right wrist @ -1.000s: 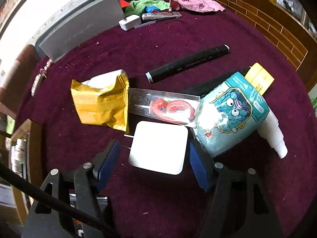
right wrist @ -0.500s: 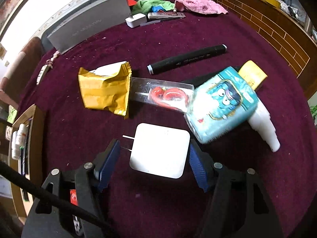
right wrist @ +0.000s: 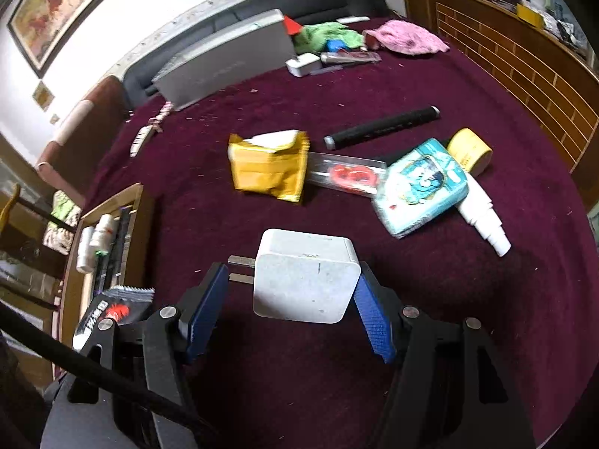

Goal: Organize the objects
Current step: 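Carry the snack bag and charger to the tray and release both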

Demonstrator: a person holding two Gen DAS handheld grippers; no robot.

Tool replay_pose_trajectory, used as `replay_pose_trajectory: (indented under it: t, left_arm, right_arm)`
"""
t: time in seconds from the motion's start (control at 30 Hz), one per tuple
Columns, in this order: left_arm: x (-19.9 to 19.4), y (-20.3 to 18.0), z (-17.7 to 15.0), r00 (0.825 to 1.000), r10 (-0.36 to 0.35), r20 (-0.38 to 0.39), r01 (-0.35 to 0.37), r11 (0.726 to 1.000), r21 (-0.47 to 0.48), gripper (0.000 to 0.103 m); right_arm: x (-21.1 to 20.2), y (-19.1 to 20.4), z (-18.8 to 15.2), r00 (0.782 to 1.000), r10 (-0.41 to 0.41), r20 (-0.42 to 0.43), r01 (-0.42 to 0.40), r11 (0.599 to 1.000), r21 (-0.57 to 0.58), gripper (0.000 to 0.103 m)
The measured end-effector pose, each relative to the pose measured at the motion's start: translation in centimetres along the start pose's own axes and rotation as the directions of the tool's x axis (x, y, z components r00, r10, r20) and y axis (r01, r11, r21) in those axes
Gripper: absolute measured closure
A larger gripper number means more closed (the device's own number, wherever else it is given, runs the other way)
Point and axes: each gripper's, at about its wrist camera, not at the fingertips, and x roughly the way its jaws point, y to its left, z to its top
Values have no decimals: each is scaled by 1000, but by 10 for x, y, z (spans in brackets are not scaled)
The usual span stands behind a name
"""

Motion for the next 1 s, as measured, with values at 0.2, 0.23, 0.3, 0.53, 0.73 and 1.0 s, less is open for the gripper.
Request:
replay_pose_trajectory:
  t: [0.2,0.23,0.3,0.53,0.73,1.0]
  left_arm:
    - [-44,48,10,989,115,96,-110,992,-59,76]
    - [-49,58,12,985,137,106,-129,989,-72,76]
    - [-58,80,15,976,187,113,-176,980,-95,76]
    - [-60,147,20,945,322,59,-311,939,-149,76]
    - [-42,180,16,931,363,-47,-366,920,-141,76]
    - [-20,204,25,927,334,-170,-355,928,-115,76]
  right_arm:
    - [-10,40,-2,995,97,-4,-97,994,-58,36]
    - [-10,49,-2,993,119,-11,-120,990,-69,36]
    - [-9,69,-4,987,157,-24,-158,983,-95,36]
    - [11,137,-14,961,256,-105,-272,944,-189,36]
    - [39,183,-28,939,283,-197,-327,912,-246,36]
    - [76,220,-47,920,258,-296,-345,892,-292,35]
